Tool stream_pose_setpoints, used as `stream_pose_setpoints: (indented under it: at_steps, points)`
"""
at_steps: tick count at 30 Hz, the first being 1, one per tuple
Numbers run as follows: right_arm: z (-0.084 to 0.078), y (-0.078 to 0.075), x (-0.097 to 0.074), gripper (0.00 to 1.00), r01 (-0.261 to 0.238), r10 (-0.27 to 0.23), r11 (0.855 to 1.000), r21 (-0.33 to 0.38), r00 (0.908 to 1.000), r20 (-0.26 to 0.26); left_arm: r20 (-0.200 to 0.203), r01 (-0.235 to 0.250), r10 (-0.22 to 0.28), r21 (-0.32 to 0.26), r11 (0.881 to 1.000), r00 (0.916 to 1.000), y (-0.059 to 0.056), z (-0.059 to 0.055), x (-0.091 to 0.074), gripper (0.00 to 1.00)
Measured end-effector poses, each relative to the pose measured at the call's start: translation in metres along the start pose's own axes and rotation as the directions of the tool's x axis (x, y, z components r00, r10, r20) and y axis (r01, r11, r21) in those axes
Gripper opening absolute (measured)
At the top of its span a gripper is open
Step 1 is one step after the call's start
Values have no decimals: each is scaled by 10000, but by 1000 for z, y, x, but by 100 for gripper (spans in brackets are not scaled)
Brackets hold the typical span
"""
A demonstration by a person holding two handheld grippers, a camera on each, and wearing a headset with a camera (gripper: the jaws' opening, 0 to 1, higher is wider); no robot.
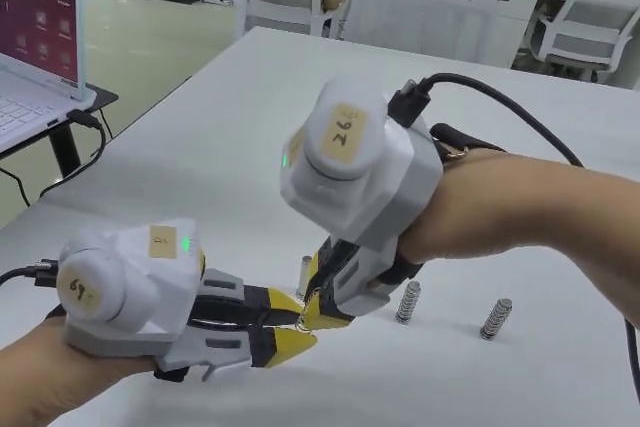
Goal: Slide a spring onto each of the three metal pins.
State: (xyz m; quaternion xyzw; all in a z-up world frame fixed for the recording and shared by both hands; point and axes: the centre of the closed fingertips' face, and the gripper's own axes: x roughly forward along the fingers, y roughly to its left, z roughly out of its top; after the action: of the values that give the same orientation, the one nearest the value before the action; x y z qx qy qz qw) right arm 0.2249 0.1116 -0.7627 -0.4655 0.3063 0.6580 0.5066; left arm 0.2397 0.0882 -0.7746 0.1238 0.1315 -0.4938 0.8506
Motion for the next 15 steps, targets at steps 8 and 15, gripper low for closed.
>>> stream_pose_setpoints:
  at_steps: [8,15]
  points:
    - [-3,-2,0,8,32,-32,10000,-10,9999,-163,52,-18,19,-207,9998,10000,0,-1,-1,9]
    - [-6,-4,0,8,76,-75,10000,53,9997,-241,122,-168,175,-527,9985,9998,3,-3,-3,16]
